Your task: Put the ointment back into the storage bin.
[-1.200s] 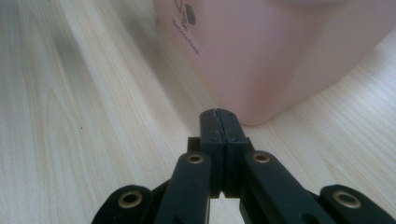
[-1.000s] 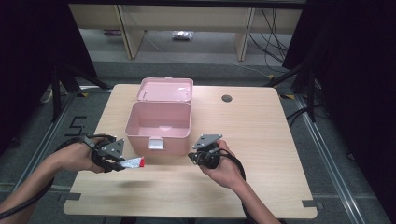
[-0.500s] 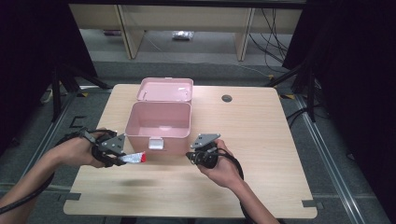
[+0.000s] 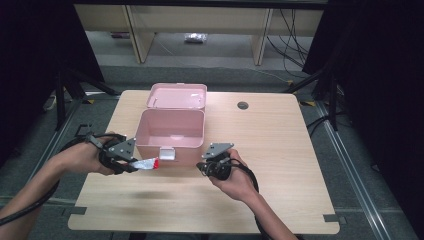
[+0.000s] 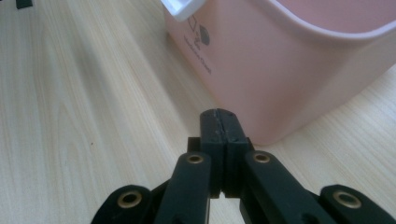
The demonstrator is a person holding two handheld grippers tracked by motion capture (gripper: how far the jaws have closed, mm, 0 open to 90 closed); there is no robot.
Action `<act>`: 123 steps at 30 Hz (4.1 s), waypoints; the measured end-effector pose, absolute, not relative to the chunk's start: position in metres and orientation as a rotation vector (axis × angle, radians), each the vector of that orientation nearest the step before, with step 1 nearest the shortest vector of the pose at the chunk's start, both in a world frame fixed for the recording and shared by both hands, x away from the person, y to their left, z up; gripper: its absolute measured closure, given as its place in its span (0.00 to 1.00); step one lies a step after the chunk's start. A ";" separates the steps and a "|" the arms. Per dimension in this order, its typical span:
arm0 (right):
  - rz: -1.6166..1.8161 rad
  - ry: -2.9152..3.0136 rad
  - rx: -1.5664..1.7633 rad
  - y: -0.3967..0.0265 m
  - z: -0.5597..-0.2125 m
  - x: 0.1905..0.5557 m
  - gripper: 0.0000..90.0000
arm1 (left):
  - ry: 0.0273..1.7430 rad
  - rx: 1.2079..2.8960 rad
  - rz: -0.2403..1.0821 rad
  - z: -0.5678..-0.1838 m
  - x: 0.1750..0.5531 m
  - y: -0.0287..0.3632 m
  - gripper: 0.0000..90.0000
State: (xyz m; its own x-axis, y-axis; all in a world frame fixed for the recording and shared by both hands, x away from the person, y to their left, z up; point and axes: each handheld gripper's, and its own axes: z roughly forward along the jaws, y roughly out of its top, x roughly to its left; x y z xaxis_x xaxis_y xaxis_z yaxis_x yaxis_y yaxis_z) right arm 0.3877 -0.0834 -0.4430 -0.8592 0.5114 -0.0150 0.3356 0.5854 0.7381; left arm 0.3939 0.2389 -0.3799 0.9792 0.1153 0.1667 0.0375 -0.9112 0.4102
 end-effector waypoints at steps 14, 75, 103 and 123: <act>1.158 2.594 0.687 -0.076 -0.440 0.386 1.00 | 0.096 2.696 0.297 -0.368 0.401 0.233 0.79; 1.240 2.587 0.632 -0.044 -0.431 0.387 1.00 | 0.043 2.653 0.399 -0.347 0.446 0.211 0.79; 1.243 2.561 0.654 -0.055 -0.431 0.384 1.00 | -0.029 2.676 0.377 -0.351 0.466 0.189 0.79; 1.217 2.567 0.673 -0.064 -0.432 0.385 1.00 | -0.003 2.690 0.342 -0.363 0.478 0.185 0.79</act>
